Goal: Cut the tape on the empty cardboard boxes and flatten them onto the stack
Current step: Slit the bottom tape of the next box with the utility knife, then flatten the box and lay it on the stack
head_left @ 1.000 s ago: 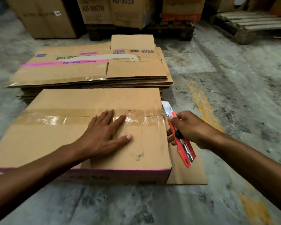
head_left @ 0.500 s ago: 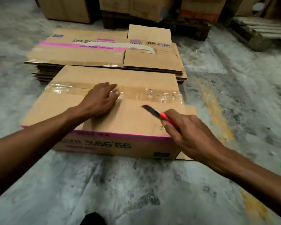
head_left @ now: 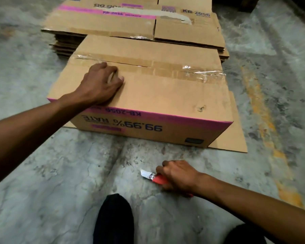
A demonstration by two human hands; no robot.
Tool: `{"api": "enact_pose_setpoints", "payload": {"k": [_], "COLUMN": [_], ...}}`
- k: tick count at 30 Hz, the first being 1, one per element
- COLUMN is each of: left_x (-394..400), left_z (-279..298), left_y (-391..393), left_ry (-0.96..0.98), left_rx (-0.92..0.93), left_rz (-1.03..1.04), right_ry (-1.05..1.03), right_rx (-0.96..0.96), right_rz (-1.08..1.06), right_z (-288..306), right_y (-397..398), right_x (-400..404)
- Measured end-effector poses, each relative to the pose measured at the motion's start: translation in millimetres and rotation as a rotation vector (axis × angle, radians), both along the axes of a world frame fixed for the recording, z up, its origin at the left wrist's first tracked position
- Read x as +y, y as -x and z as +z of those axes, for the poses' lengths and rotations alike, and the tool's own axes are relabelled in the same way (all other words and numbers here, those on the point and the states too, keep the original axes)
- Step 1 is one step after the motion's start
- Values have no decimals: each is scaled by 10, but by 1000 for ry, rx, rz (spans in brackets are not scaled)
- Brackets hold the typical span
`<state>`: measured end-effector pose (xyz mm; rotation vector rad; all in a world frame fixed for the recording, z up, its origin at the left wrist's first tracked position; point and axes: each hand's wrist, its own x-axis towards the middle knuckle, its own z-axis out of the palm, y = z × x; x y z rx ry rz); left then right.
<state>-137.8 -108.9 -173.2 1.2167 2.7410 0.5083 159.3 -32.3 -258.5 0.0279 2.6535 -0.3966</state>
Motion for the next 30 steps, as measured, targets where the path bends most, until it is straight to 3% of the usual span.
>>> {"api": "enact_pose_setpoints", "payload": {"k": [2, 6, 10, 12, 13, 16, 18, 23, 30], "left_x": [-6, 27, 35, 22, 18, 23, 20, -67, -332], "left_z": [13, 105, 203, 250, 244, 197, 173, 479, 975], "left_y": [16, 108, 307, 463, 557, 725, 705, 494, 90], "left_ry": [-15, -52, -62, -56, -56, -143, -176, -269, -1024], "left_rx": [-5, 57, 99, 80, 31, -262, -350, -107, -123], "left_rz": [11, 92, 228, 328, 390, 540, 581, 718, 570], "right_ry": [70, 212, 31, -133, -101, 335, 411, 229, 326], "right_rx": [55, 460, 802, 740, 644, 504, 503, 746, 1231], "right_rz": [-16, -164, -521, -837, -1007, -1301, -1280, -1220, -1100], "right_z": [244, 1033, 1427, 1401, 1347, 1165, 1090, 1566, 2140], "right_y": [99, 455, 733, 817, 813, 750, 676, 429, 86], "right_x": [76, 342, 1040, 1483, 1656, 1811, 1710, 1520, 1282]}}
